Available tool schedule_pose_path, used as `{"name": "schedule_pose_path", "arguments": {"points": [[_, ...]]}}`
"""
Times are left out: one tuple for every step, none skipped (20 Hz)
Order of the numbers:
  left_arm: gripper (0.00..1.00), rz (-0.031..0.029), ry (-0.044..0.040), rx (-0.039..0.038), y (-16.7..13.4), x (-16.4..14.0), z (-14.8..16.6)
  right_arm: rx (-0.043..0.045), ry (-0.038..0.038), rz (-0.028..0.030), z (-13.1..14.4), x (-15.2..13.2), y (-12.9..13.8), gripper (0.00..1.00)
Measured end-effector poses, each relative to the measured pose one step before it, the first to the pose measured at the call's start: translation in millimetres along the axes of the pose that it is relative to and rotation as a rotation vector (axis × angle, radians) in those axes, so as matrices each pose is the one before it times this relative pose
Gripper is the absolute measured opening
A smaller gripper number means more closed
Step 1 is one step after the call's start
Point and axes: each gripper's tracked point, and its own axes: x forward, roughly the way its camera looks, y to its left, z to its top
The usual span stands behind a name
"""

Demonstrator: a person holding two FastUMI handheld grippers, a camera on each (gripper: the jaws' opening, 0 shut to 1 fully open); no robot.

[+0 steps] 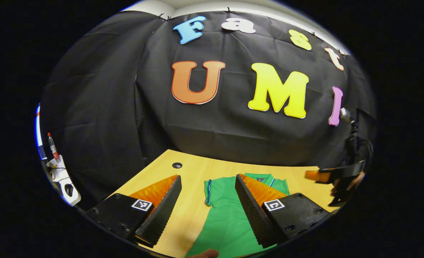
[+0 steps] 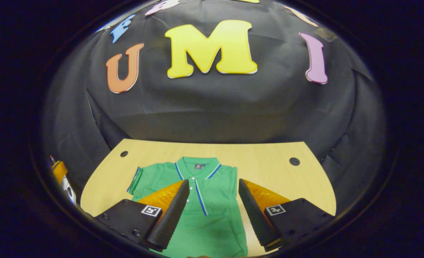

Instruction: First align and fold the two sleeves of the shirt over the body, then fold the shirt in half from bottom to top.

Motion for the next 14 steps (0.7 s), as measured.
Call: {"name": "schedule_pose_path", "arguments": {"points": [[0.97,-0.0116,0.01099,-0.0073,0.6,14.41,-5.2,-0.00147,-0.03039,-0.0128,10.12,-17.75,-7.16,0.89],[0.97,-0.0075,0.01307,-0.00959,1.0,13.89,-6.98,-0.0019,-0.03209,-0.00979,9.81,-18.44,-5.32,0.93],[0.97,-0.00638,0.01774,-0.01129,0.62,13.23,-7.9,-0.00387,-0.02944,-0.00839,8.1,-17.76,-5.82,0.93],[0.97,-0.00615,0.0254,-0.0135,-0.14,14.87,-10.47,-0.00792,-0.02419,-0.01182,7.01,-16.72,-6.83,0.96],[0.97,-0.00651,0.02013,-0.01142,-0.18,11.96,-9.51,-0.00117,-0.01803,-0.01849,4.33,-16.42,-8.37,0.96],[0.97,-0.00008,0.02371,-0.00863,1.33,13.24,-8.27,0.00346,-0.01401,-0.00765,3.67,-15.5,-5.19,0.96],[0.97,-0.00014,0.02285,-0.00389,-1.27,13.12,-7.45,0.0069,-0.01326,-0.01593,1.69,-13.86,-5.24,0.96],[0.98,0.01028,0.01791,0.00564,0.67,12.69,-6.42,0.01054,-0.00563,-0.02473,-0.77,-12.8,-9.02,0.93],[0.98,0.00739,0.01671,0.00609,3.17,13.33,-5.9,0.01354,-0.00966,-0.03056,-2.58,-12.96,-9.57,0.96],[0.98,0.00479,0.01814,0.01082,0.94,11.88,-5.83,-0.00071,-0.00987,-0.01859,-1.9,-9.82,-6.43,0.96],[0.98,0.01634,0.02369,0.02325,3.27,11.71,-7.53,-0.01675,-0.00052,-0.01878,-5.95,-9.25,-5.91,0.92],[0.98,0.01556,0.01616,0.03034,3.78,13.58,-6.26,-0.02219,0.00138,-0.01947,-4.42,-7.18,-6.79,0.96],[0.97,0.0107,0.01787,0.03179,1.56,12.18,-4.9,-0.02232,0.00586,-0.0095,-5.91,-6.25,-3.21,0.92],[0.98,0.00666,0.01231,0.02295,1.22,10.65,-3.11,-0.0191,0.00931,-0.0049,-4.4,-5.86,-1.9,0.92]]}}
